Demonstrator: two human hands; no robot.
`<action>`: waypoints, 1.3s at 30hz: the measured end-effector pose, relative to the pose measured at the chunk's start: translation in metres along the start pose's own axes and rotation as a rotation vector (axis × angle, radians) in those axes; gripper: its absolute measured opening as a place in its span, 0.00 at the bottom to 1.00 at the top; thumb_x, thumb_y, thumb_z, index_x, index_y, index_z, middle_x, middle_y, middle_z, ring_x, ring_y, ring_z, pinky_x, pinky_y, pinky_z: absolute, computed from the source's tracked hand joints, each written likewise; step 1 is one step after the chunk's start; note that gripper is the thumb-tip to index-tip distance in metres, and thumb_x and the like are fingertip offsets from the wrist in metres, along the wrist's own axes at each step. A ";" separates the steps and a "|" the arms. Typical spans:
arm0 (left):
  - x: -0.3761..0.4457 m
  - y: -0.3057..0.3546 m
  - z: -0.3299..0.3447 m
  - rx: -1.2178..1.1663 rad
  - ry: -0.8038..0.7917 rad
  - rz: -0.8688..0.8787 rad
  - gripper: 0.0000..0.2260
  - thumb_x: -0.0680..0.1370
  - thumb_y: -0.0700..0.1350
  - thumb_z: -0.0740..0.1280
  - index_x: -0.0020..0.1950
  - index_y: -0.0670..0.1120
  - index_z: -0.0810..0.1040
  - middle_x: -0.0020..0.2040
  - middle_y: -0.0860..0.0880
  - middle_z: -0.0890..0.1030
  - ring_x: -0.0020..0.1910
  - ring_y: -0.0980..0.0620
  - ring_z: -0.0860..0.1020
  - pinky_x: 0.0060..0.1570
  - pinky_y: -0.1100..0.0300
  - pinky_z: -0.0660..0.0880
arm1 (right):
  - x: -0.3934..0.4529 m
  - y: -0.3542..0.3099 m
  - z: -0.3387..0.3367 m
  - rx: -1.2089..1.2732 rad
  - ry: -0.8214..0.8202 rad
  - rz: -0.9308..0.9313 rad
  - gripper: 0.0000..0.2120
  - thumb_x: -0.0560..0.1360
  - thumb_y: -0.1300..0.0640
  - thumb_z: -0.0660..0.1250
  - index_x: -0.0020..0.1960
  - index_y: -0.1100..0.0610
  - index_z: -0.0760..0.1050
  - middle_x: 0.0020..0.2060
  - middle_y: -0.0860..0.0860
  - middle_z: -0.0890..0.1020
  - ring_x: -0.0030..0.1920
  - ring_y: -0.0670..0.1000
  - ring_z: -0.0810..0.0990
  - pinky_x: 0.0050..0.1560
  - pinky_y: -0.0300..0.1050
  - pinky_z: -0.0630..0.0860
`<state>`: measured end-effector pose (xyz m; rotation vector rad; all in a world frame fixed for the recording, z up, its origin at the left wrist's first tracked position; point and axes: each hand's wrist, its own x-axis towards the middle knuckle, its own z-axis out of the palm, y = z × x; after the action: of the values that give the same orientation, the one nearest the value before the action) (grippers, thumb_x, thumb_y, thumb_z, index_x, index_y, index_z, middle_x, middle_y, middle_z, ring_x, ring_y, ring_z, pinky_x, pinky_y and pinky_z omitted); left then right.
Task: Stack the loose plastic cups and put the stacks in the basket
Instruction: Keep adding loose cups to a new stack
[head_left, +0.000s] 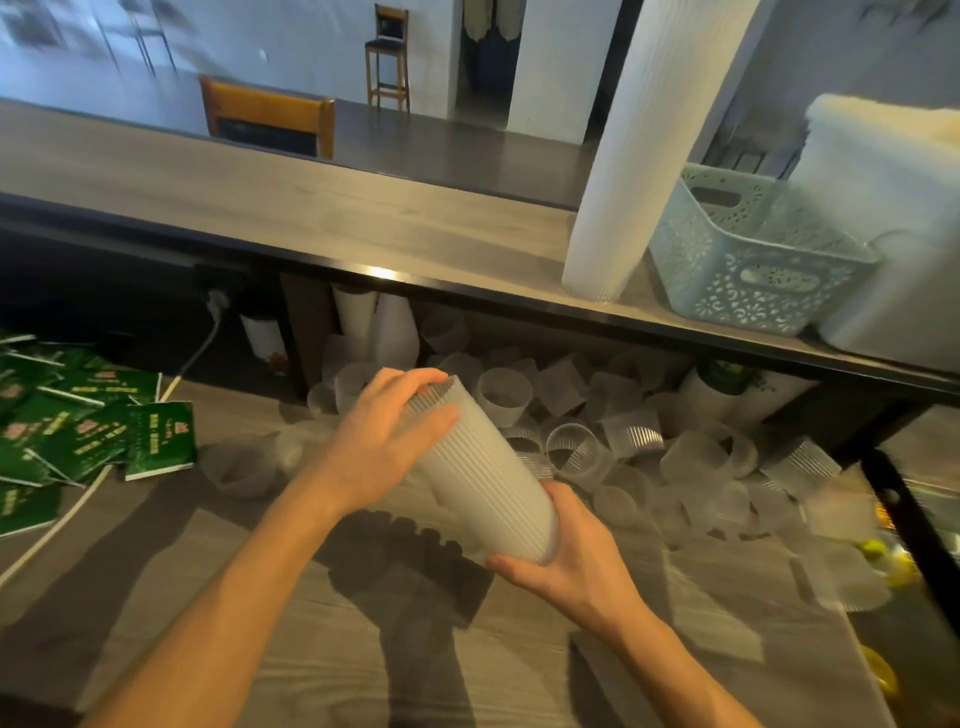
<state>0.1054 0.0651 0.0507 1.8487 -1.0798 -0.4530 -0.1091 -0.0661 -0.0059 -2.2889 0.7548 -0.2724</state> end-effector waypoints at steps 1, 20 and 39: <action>-0.002 0.004 0.005 -0.045 -0.023 -0.008 0.32 0.70 0.72 0.57 0.70 0.60 0.69 0.61 0.59 0.69 0.63 0.59 0.69 0.64 0.53 0.69 | 0.001 -0.001 -0.002 0.018 0.012 0.000 0.37 0.59 0.29 0.71 0.62 0.43 0.65 0.55 0.38 0.74 0.54 0.39 0.74 0.51 0.41 0.75; 0.026 0.056 0.026 -0.610 0.045 -0.005 0.31 0.66 0.64 0.70 0.67 0.56 0.72 0.60 0.54 0.80 0.60 0.54 0.79 0.56 0.54 0.79 | 0.065 -0.075 -0.057 0.387 0.208 -0.104 0.34 0.65 0.37 0.78 0.63 0.45 0.67 0.53 0.40 0.78 0.52 0.35 0.78 0.48 0.40 0.80; 0.141 0.124 -0.043 -0.144 0.225 0.190 0.34 0.71 0.53 0.75 0.72 0.59 0.62 0.64 0.55 0.73 0.62 0.50 0.75 0.61 0.43 0.76 | 0.149 -0.151 -0.114 0.628 0.254 -0.319 0.23 0.80 0.35 0.48 0.65 0.47 0.66 0.60 0.45 0.73 0.58 0.34 0.73 0.57 0.33 0.73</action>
<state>0.1510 -0.0531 0.1954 1.6099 -1.0292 -0.1995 0.0329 -0.1293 0.1775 -1.7734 0.3433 -0.8344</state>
